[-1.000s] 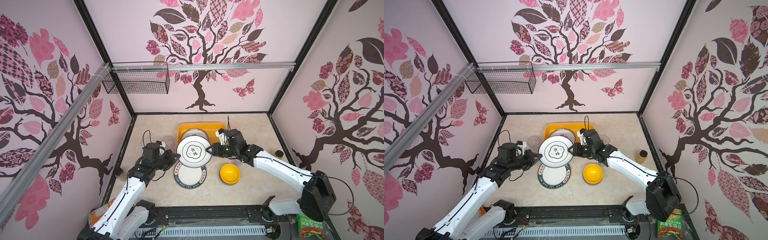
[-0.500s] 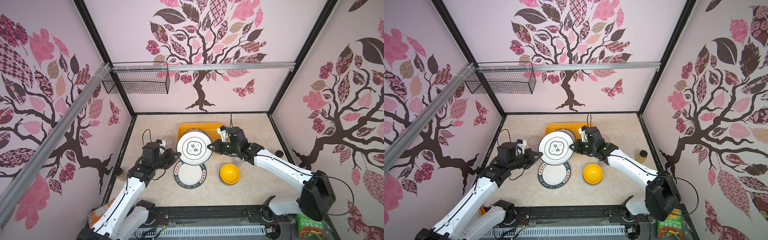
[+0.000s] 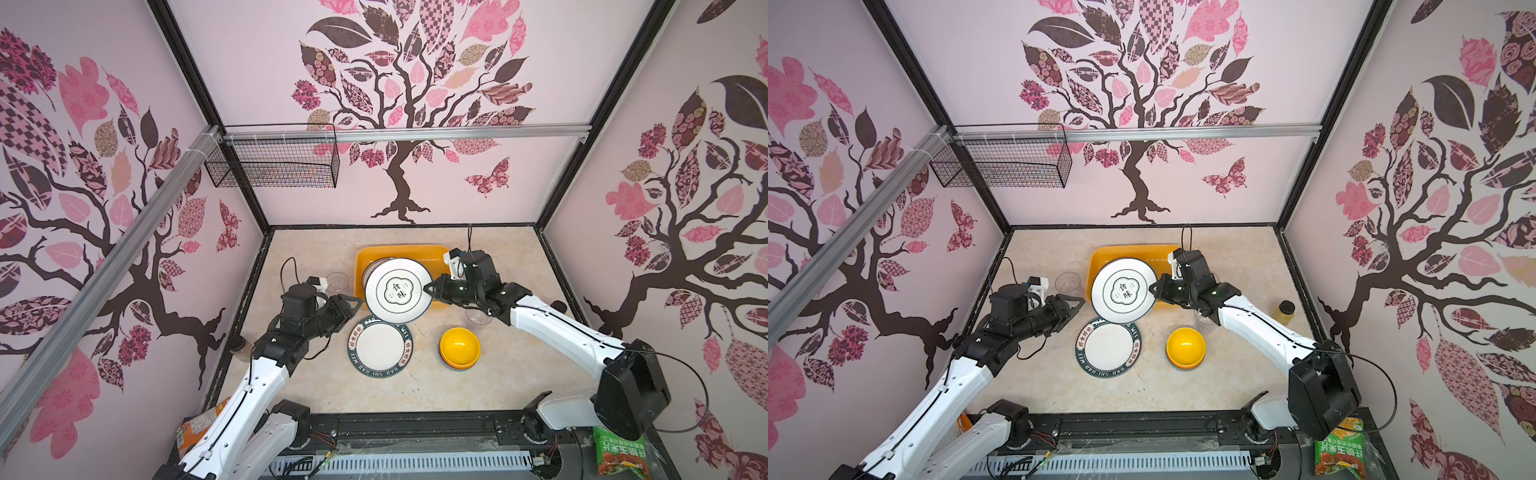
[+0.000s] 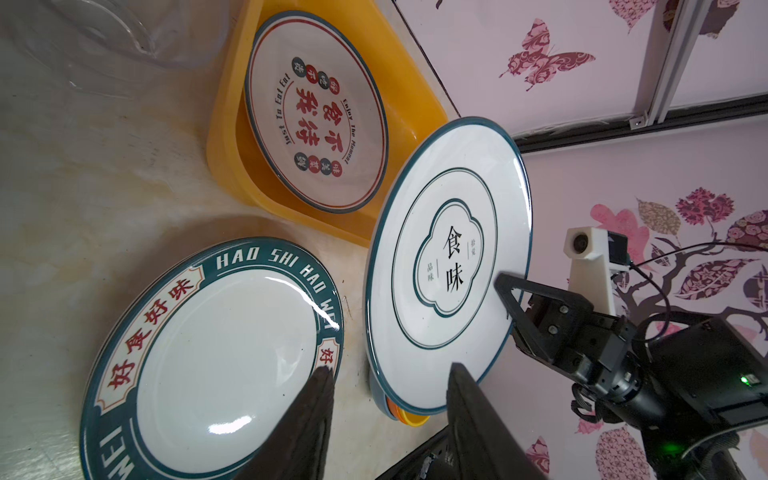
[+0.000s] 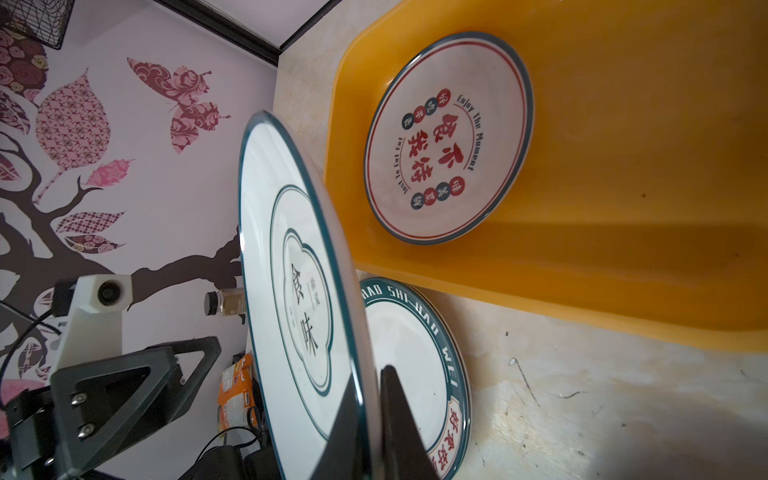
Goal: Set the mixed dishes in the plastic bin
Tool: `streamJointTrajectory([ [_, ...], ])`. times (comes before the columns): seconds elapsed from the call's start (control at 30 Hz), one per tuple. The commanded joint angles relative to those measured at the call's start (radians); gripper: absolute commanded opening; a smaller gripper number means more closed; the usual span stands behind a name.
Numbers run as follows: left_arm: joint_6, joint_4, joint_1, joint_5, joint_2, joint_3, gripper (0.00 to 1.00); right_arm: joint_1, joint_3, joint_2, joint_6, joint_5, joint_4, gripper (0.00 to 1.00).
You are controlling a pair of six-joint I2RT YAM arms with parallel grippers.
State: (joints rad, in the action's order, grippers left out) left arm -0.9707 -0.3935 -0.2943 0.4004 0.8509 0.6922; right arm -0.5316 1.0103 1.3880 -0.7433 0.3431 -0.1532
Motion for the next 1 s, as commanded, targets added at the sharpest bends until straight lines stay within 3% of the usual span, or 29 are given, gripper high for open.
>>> streamJointTrajectory([
  [0.0, 0.026, -0.036, 0.002, -0.029, -0.020, 0.036, 0.51, 0.023, 0.031, 0.031, 0.010, 0.000, 0.035, 0.00],
  [0.37, 0.073, -0.131, 0.004, -0.072, -0.093, -0.010, 0.66, 0.100, 0.077, 0.148, 0.002, 0.004, 0.085, 0.00],
  [0.97, 0.068, -0.127, 0.006, -0.046, -0.105, -0.088, 0.67, 0.108, 0.265, 0.446, -0.026, -0.012, 0.137, 0.00],
])
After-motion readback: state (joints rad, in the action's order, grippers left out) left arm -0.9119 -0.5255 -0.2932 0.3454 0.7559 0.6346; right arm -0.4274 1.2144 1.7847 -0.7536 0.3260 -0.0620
